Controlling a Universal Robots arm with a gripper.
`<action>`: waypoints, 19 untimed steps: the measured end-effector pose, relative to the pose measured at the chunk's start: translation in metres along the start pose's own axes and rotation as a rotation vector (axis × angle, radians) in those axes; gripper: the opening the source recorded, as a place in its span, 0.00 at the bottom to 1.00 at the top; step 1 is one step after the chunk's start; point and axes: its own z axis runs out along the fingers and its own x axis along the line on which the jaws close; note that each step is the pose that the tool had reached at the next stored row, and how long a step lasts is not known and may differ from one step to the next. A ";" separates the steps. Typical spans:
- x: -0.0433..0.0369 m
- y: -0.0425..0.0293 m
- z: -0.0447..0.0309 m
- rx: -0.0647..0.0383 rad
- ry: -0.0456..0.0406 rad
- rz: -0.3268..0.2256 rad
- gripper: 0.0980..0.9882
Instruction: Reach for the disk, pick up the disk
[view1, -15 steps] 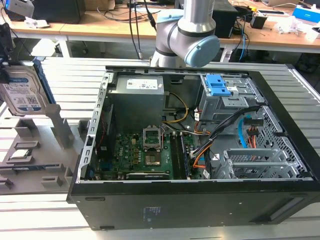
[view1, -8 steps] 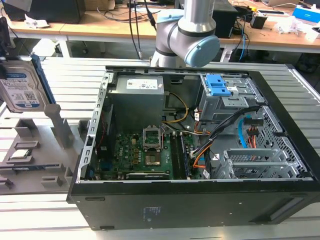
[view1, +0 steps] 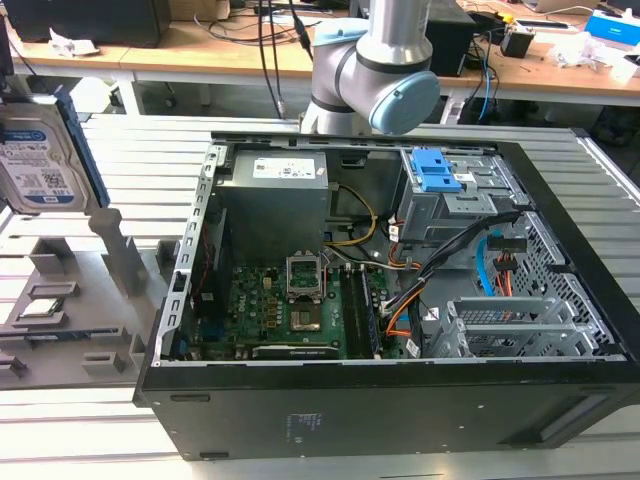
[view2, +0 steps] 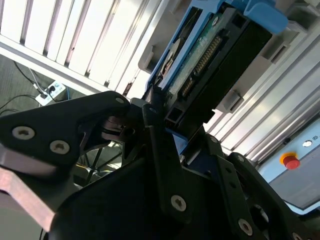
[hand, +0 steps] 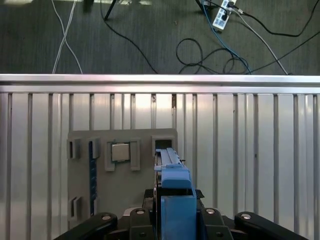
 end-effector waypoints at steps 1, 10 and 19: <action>0.0000 0.0000 -0.0018 0.000 0.0000 0.000 0.30; 0.0001 0.0003 -0.0223 0.000 0.0000 0.000 0.30; 0.0002 0.0011 -0.0463 0.000 0.0000 0.000 0.30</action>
